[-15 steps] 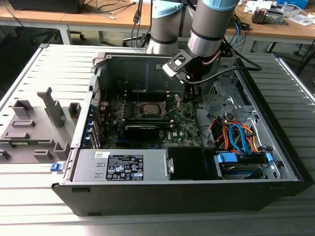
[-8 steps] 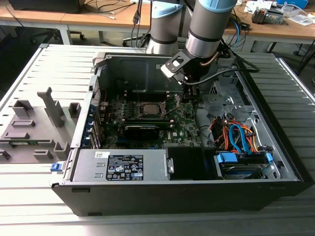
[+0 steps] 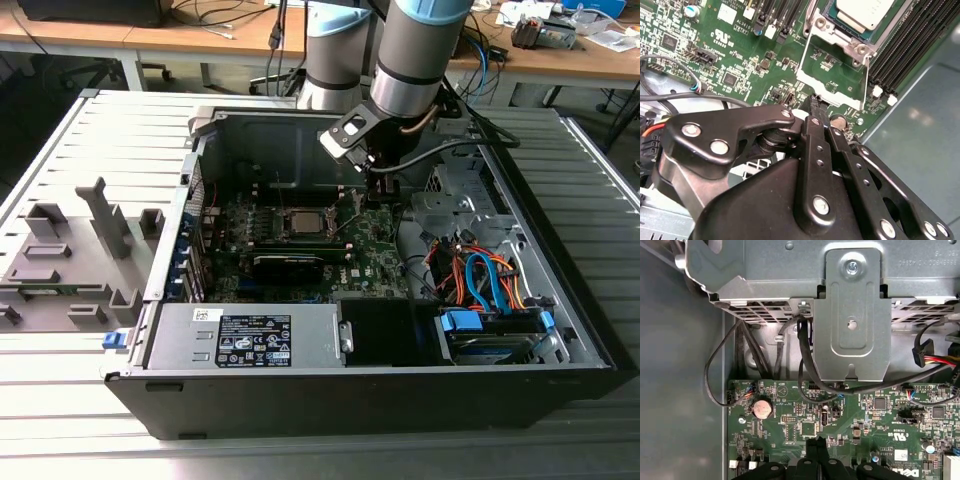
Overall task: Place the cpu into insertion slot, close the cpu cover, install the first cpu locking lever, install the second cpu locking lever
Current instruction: 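Close the cpu cover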
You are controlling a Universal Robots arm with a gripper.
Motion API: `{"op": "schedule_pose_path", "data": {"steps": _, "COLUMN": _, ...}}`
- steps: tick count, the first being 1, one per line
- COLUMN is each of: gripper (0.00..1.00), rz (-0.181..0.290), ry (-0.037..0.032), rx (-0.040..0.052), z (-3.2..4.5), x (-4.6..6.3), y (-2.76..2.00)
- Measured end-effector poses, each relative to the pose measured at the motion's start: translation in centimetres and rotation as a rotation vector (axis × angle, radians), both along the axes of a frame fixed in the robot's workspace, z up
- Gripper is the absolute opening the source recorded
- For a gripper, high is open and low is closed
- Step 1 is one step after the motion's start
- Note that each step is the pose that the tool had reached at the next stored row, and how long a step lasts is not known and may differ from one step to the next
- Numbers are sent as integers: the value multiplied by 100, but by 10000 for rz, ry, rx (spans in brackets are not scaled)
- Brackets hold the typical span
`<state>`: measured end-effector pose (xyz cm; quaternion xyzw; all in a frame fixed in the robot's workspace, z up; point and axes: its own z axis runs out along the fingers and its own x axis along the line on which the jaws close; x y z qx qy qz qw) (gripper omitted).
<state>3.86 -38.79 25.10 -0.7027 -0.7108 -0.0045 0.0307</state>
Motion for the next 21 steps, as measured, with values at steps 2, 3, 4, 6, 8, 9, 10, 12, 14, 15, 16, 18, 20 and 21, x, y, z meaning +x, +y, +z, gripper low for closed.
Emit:
{"op": "schedule_pose_path", "data": {"steps": 2, "gripper": 11, "rz": 0, "ry": 0, "rx": 0, "z": 0, "x": -13, "y": 0}}
{"op": "schedule_pose_path", "data": {"steps": 3, "gripper": 11, "rz": 0, "ry": 0, "rx": -1, "z": 0, "x": -19, "y": 0}}
{"op": "schedule_pose_path", "data": {"steps": 4, "gripper": 11, "rz": 0, "ry": 0, "rx": 0, "z": 0, "x": -20, "y": 0}}
{"op": "schedule_pose_path", "data": {"steps": 6, "gripper": 11, "rz": 2, "ry": 0, "rx": 0, "z": 0, "x": -21, "y": 0}}
{"op": "schedule_pose_path", "data": {"steps": 8, "gripper": 11, "rz": 0, "ry": 0, "rx": 0, "z": 0, "x": -22, "y": 0}}
{"op": "schedule_pose_path", "data": {"steps": 9, "gripper": 11, "rz": 0, "ry": 0, "rx": 0, "z": 0, "x": -23, "y": 0}}
{"op": "schedule_pose_path", "data": {"steps": 10, "gripper": 11, "rz": -1, "ry": 0, "rx": 0, "z": 0, "x": -24, "y": 0}}
{"op": "schedule_pose_path", "data": {"steps": 12, "gripper": 11, "rz": -1, "ry": 0, "rx": 0, "z": 0, "x": -40, "y": 0}}
{"op": "schedule_pose_path", "data": {"steps": 14, "gripper": 11, "rz": -1, "ry": 0, "rx": 0, "z": 0, "x": -66, "y": 0}}
{"op": "schedule_pose_path", "data": {"steps": 15, "gripper": 11, "rz": 0, "ry": 0, "rx": 0, "z": 0, "x": -79, "y": 0}}
{"op": "schedule_pose_path", "data": {"steps": 16, "gripper": 11, "rz": -1, "ry": -1, "rx": 0, "z": 0, "x": -98, "y": 0}}
{"op": "schedule_pose_path", "data": {"steps": 18, "gripper": 11, "rz": 0, "ry": 0, "rx": 0, "z": 0, "x": -119, "y": 0}}
{"op": "schedule_pose_path", "data": {"steps": 20, "gripper": 11, "rz": 0, "ry": -1, "rx": 0, "z": 0, "x": -148, "y": 0}}
{"op": "schedule_pose_path", "data": {"steps": 21, "gripper": 11, "rz": 0, "ry": -1, "rx": 0, "z": 0, "x": -153, "y": 0}}
